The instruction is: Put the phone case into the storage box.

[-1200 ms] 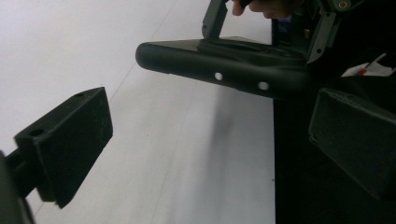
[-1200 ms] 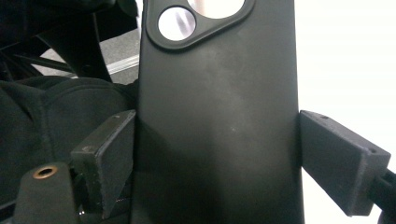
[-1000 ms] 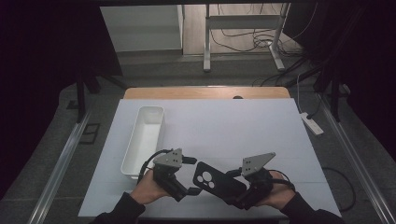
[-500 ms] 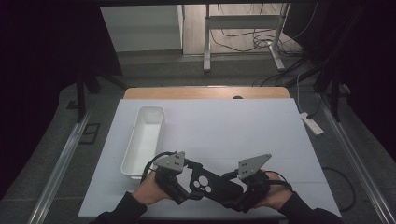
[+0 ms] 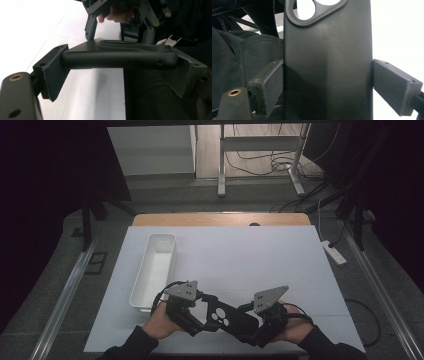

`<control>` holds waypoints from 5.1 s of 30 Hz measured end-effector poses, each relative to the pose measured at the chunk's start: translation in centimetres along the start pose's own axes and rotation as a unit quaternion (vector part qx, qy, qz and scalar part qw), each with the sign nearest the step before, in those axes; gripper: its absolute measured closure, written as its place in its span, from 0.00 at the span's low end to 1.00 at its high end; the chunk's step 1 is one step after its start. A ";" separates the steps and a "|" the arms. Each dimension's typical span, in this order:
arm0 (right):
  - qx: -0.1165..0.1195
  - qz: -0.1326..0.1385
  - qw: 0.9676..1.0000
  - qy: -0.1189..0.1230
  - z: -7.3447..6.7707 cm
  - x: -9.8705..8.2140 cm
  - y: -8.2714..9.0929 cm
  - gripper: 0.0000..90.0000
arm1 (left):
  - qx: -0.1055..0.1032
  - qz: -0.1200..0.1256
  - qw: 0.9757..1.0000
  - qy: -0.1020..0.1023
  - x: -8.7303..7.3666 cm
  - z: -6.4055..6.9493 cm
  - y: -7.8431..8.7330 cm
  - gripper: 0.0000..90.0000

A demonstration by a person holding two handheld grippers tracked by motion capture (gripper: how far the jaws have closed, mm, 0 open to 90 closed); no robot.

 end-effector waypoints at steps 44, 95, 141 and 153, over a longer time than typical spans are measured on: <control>-0.164 -0.009 0.985 -0.050 2.4 -0.2 0.8 0.00 | 0.158 -0.021 0.983 0.085 1.7 -2.2 1.8 0.18; -0.305 -0.097 0.945 0.071 1.2 0.3 -2.3 0.89 | 0.160 -0.011 0.971 0.176 2.7 -2.5 0.4 0.14; -0.108 0.011 0.992 -0.062 1.9 -0.1 1.3 0.94 | 0.153 0.004 0.984 0.090 1.0 -2.4 2.5 0.00; -0.088 0.015 0.994 -0.057 1.4 -0.1 1.0 0.94 | 0.122 0.020 0.989 0.083 1.0 -1.9 2.8 0.23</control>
Point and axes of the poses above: each handheld gripper's, and its own axes: y roughly backward along the jaws, x roughly out of its top, z roughly to its right, the point moved 5 cm from there along -y, roughly forward along the jaws, and after that the axes turned 5 degrees about z, right-handed, at the moved point
